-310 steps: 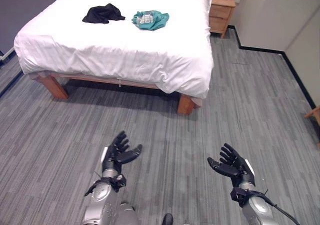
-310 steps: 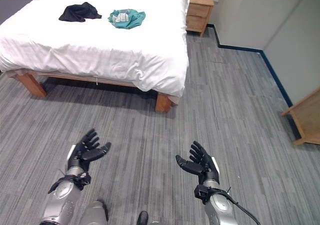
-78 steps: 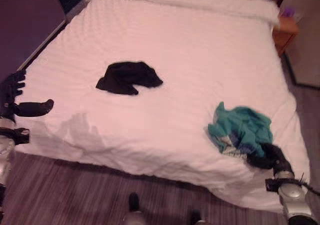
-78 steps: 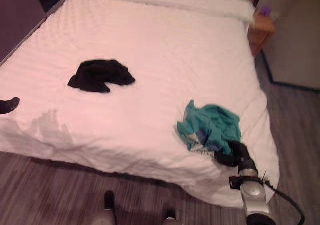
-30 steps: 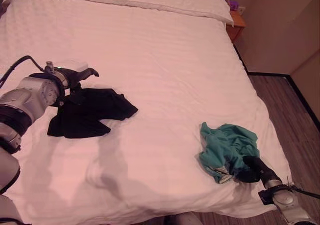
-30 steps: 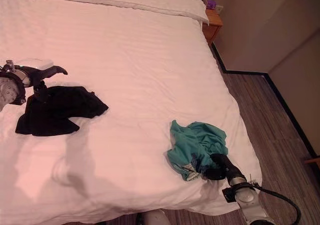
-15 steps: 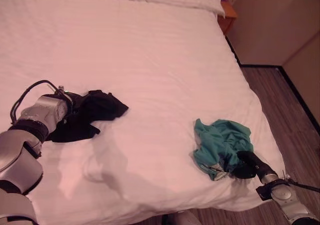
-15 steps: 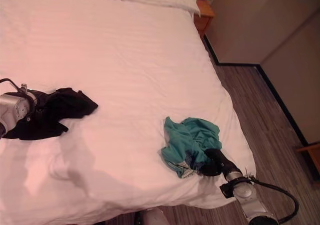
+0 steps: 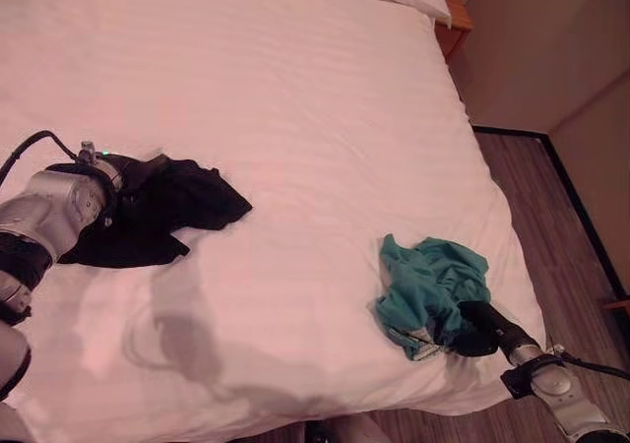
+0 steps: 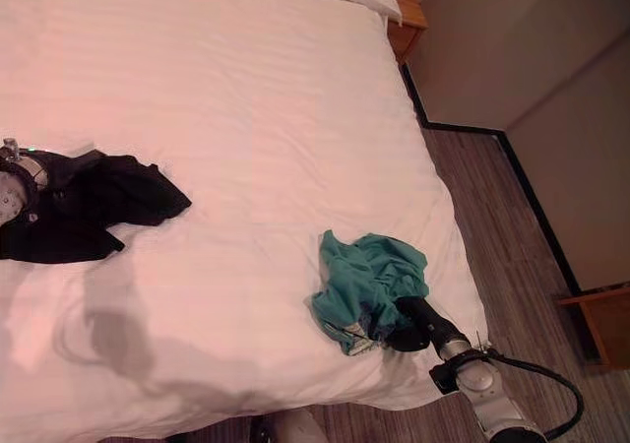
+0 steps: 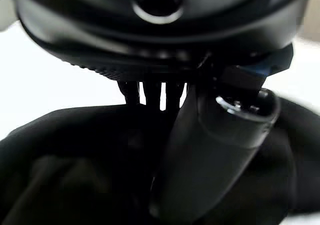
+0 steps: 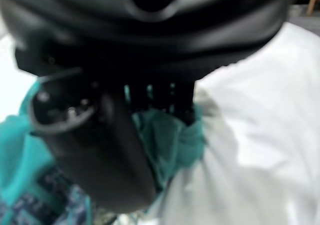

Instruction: Pick up bed clothes into laundry basket.

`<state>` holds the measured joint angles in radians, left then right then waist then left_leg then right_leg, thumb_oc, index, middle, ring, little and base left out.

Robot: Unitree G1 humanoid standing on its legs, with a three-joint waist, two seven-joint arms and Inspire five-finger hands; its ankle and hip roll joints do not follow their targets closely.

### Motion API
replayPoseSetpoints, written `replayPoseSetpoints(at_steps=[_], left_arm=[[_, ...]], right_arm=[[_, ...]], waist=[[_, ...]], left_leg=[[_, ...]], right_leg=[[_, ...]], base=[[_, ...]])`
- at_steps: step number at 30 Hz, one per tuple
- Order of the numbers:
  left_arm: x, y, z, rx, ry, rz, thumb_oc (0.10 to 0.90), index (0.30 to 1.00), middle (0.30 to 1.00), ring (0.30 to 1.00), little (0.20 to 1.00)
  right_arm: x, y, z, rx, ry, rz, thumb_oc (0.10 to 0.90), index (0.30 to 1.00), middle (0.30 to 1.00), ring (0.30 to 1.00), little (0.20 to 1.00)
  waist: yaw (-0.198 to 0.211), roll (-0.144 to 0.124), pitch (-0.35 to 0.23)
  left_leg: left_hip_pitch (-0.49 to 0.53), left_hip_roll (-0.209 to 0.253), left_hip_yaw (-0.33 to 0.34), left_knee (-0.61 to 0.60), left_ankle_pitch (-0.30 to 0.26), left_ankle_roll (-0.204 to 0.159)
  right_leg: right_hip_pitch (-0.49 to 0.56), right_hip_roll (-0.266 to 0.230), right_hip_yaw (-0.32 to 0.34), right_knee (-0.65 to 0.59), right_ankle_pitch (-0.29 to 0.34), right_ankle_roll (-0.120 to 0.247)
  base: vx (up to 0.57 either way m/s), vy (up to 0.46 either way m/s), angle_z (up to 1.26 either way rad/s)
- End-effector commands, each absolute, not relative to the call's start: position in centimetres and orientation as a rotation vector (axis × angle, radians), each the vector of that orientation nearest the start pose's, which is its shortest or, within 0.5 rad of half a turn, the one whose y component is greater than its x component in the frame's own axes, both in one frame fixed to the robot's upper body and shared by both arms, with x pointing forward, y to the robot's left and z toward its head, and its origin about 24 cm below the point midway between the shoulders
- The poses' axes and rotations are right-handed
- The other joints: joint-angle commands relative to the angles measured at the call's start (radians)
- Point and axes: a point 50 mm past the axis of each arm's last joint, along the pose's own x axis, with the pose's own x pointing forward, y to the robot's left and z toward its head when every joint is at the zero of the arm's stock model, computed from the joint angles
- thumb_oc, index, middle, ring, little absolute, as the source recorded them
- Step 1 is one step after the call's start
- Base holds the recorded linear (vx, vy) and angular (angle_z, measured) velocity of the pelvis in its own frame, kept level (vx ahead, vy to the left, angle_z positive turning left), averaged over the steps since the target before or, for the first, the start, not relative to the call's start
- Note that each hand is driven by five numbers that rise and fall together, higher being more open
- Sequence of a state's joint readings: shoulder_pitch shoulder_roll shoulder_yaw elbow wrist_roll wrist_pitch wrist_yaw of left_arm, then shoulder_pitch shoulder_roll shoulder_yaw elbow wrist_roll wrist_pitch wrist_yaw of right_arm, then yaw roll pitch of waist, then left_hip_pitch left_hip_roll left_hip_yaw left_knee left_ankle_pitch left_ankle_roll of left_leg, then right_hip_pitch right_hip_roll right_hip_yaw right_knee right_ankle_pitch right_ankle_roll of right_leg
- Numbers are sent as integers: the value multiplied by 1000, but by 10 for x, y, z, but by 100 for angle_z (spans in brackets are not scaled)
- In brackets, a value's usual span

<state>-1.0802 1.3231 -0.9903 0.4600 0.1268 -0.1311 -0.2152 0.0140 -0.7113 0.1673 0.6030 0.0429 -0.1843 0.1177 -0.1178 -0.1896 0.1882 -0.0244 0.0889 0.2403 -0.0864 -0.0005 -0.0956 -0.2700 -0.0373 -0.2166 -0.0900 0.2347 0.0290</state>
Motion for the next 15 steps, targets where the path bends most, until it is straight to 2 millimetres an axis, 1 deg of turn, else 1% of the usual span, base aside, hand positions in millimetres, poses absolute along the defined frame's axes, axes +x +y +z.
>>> replayPoseSetpoints(at_steps=[1,2,3,4,5,6,7,8,9,10,11,12,14,15], left_arm=[[322,269,358,1146,-557,-47,400,300,300,300,300],[303,279,381,1025,-686,22,400,300,300,300,300],[302,280,380,1022,-685,24,400,300,300,300,300],[277,292,404,921,-858,141,400,300,300,300,300],[268,298,408,908,-906,197,400,300,300,300,300],[267,300,406,905,-904,203,400,300,300,300,300],[245,313,418,882,-1022,361,400,300,300,300,300],[238,315,420,863,-1075,416,400,300,300,300,300],[229,320,417,808,-1131,462,400,300,300,300,300],[221,328,407,755,-1146,495,400,300,300,300,300],[217,333,403,713,-1159,520,400,300,300,300,300],[214,335,400,711,-1156,528,400,300,300,300,300],[209,349,391,646,-1143,594,400,300,300,300,300],[209,350,390,646,-1142,596,400,300,300,300,300]], right_arm=[[165,-301,-67,-663,744,277,400,300,300,300,300],[173,-299,-57,-656,680,266,400,300,300,300,300],[173,-300,-57,-659,680,267,400,300,300,300,300],[183,-300,-44,-629,600,223,400,300,300,300,300],[186,-301,-40,-621,568,204,400,300,300,300,300],[186,-302,-39,-627,568,205,400,300,300,300,300],[193,-304,-30,-591,503,139,400,300,300,300,300],[196,-304,-27,-565,475,102,400,300,300,300,300],[199,-305,-20,-541,432,59,400,300,300,300,300],[200,-308,-14,-544,407,34,400,300,300,300,300],[202,-308,-9,-525,378,7,400,300,300,300,300],[203,-309,-8,-533,376,11,400,300,300,300,300],[211,-315,10,-516,287,-66,400,300,300,300,300],[211,-315,10,-517,287,-65,400,300,300,300,300]], waist=[[81,116,57],[98,128,46],[95,130,44],[113,132,33],[117,134,27],[112,138,24],[131,136,14],[141,133,11],[153,128,5],[153,133,-1],[156,134,-8],[148,139,-9],[154,147,-30],[151,148,-30]], left_leg=[[-38,11,-74,-1,46,-10],[-31,8,-83,-1,43,-12],[-35,7,-83,-1,47,-11],[-27,7,-88,-1,41,-14],[-23,8,-89,-1,39,-15],[-27,6,-89,-1,43,-14],[-20,7,-96,-1,41,-15],[-14,7,-100,-1,35,-17],[-10,7,-108,-1,33,-15],[-8,4,-114,-1,35,-14],[1,3,-120,-1,27,-14],[-3,2,-121,-1,33,-13],[8,-4,-145,-1,31,-10],[8,-4,-146,-1,31,-10]], right_leg=[[186,-108,-35,3,-115,182],[202,-112,-50,3,-121,182],[199,-113,-50,3,-119,181],[210,-113,-56,3,-127,180],[215,-112,-59,3,-131,178],[211,-113,-59,3,-128,178],[224,-111,-66,3,-137,176],[235,-110,-71,3,-145,176],[245,-110,-76,3,-152,174],[252,-111,-78,3,-153,170],[265,-109,-79,3,-163,169],[261,-111,-80,3,-158,168],[288,-108,-90,3,-171,157],[289,-108,-91,3,-172,157]], base=[[17,7,21],[-2,6,33],[7,6,25],[12,0,30],[9,0,5],[9,-24,4],[0,0,0],[43,-45,0],[34,-32,-1],[45,-35,5],[12,-15,19],[38,-23,19],[42,-29,18],[46,-30,29]])
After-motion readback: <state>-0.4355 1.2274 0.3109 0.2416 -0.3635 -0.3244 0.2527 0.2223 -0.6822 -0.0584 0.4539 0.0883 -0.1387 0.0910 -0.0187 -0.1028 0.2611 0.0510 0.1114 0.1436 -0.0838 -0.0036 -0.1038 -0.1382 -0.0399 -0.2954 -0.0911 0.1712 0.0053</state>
